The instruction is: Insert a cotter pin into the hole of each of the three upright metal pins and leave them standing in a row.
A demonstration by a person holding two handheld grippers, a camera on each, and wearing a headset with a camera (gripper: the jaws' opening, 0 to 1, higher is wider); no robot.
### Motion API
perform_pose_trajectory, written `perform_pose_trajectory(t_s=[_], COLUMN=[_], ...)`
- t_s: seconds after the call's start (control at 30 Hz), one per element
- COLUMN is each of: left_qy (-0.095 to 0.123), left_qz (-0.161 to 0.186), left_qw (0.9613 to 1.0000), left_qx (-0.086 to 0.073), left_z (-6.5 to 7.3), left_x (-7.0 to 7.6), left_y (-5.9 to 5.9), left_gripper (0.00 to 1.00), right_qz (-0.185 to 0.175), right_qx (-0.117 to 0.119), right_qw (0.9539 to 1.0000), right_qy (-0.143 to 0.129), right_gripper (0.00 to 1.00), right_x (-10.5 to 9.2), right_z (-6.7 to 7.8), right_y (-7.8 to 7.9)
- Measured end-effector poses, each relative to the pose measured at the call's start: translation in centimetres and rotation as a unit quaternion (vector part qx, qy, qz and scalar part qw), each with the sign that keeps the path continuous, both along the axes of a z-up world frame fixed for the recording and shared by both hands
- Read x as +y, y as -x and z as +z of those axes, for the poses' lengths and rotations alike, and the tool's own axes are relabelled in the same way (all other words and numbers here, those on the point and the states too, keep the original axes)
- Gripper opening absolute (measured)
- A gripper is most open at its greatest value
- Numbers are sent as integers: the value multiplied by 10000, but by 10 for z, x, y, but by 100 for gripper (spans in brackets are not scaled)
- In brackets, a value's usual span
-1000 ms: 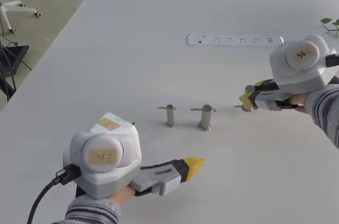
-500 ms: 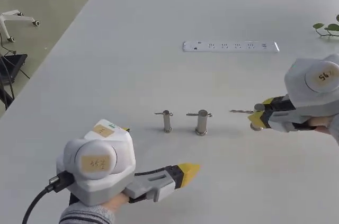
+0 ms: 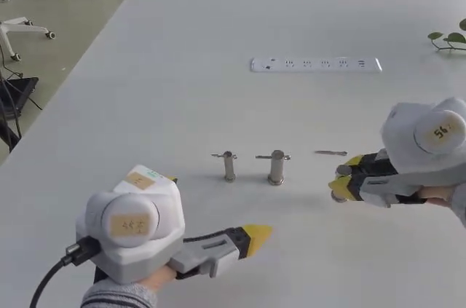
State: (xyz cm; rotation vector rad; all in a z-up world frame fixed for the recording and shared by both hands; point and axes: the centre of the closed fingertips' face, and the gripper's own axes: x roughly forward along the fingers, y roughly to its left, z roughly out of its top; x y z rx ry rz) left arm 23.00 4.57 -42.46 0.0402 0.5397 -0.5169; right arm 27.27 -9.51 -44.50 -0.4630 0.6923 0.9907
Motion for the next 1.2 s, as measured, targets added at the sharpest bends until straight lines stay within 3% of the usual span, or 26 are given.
perform_pose_trajectory(t_s=[0.6, 1.2], left_qy=[90, 112], left_qz=[80, 8], left_qw=[9999, 9999], left_qx=[-15, -4], left_z=[1, 1], left_x=[0, -2], left_y=[1, 3], left_gripper=[94, 93], right_qz=[718, 782], right_qx=[20, 77], right_qw=[9971, 9959], right_qy=[-266, -445], right_gripper=[8, 9], right_x=[52, 59], right_z=[-10, -14], right_y=[26, 27])
